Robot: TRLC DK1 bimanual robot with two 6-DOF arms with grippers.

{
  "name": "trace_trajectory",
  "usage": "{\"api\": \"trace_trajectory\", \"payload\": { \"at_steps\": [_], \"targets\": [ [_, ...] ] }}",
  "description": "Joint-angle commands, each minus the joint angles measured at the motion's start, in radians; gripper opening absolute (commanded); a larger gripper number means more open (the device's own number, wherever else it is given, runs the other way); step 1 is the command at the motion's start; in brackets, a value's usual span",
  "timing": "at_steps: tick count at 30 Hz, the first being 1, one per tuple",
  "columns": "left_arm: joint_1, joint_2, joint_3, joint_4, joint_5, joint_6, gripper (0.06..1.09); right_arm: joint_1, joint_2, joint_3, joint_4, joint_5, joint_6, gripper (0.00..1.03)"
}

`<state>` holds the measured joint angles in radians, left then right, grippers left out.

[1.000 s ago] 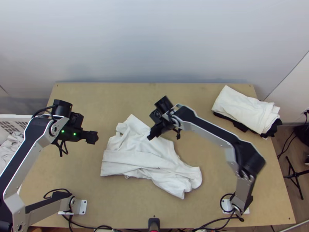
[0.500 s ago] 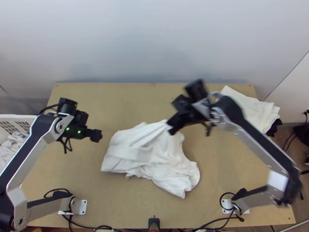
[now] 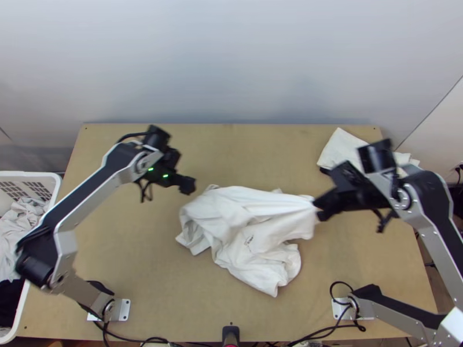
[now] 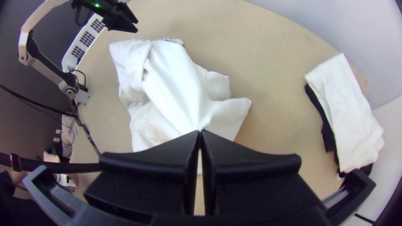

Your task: Fold the t-shirt

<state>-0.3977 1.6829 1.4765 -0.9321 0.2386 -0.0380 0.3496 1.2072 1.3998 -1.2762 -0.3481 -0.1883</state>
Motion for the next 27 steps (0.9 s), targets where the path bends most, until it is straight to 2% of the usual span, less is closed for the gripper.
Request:
{"api": "trace_trajectory", "payload": {
  "at_steps": [1,6,13,21,24,27],
  "targets": [
    [-0.125,0.167,0.162,-0.001,0.013,-0.008,1.04,-0.293,-0.1,-0.107,-0.112,-0.003,-0.128,0.03],
    [-0.214,0.221,0.168,-0.008,0.013,-0.002,1.04,-0.455,-0.123,-0.165,-0.121,-0.002,-0.22,0.03],
    [-0.428,0.241,0.148,-0.039,0.014,-0.008,1.04,-0.551,-0.08,-0.208,-0.094,-0.003,-0.263,0.03],
    [-0.728,0.182,0.084,-0.089,0.022,-0.011,1.04,-0.571,-0.043,-0.217,-0.081,-0.002,-0.29,0.03],
    [-0.711,0.158,0.084,-0.089,0.022,-0.014,1.04,-0.574,-0.031,-0.22,-0.074,-0.003,-0.296,0.03],
    [-0.586,0.143,0.154,-0.119,0.024,-0.011,1.04,-0.574,-0.018,-0.22,-0.068,-0.003,-0.301,0.03]
  ]
}}
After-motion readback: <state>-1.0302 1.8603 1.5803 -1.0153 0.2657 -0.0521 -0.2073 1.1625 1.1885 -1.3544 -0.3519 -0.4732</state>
